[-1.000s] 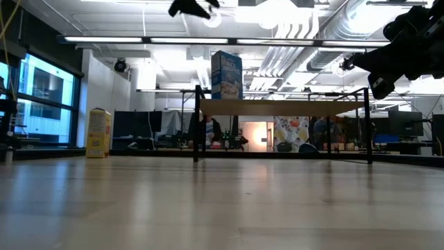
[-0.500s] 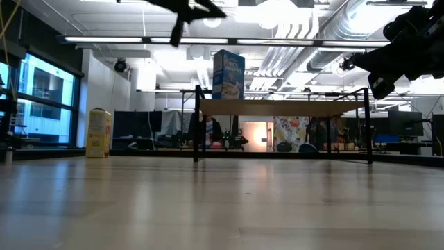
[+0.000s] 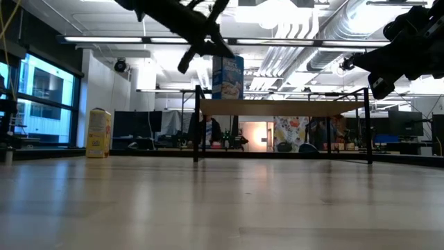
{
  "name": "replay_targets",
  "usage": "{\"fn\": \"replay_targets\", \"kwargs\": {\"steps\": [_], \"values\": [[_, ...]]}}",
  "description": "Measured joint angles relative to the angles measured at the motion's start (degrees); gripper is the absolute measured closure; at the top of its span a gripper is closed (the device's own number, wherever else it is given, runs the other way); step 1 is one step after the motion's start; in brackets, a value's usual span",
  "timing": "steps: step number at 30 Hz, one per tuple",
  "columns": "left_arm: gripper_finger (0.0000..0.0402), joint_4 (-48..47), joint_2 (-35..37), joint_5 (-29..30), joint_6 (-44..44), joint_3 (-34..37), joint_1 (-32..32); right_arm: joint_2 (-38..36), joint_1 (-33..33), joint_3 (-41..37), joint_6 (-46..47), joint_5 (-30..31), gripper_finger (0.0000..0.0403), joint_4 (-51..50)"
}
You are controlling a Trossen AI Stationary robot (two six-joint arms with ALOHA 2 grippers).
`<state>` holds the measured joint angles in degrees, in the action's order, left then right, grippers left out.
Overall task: Stack cereal on shelf
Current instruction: Put the top blue cereal box on the shelf
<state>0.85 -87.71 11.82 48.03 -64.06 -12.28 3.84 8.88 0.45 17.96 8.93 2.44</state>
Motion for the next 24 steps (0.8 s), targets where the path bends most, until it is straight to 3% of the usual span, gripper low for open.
{"fn": "replay_targets", "kwargs": {"steps": [13, 24], "values": [[0.0401, -6.8, 0.0, 2.9, -3.7, -0.1, -5.5, 0.0, 0.0, 0.0, 0.0, 0.0, 0.0402, 0.0], [0.0401, -7.8, 0.3, 0.8, -5.1, -0.1, -8.8, 0.0, 0.0, 0.0, 0.0, -0.1, 0.0402, 0.0]]}}
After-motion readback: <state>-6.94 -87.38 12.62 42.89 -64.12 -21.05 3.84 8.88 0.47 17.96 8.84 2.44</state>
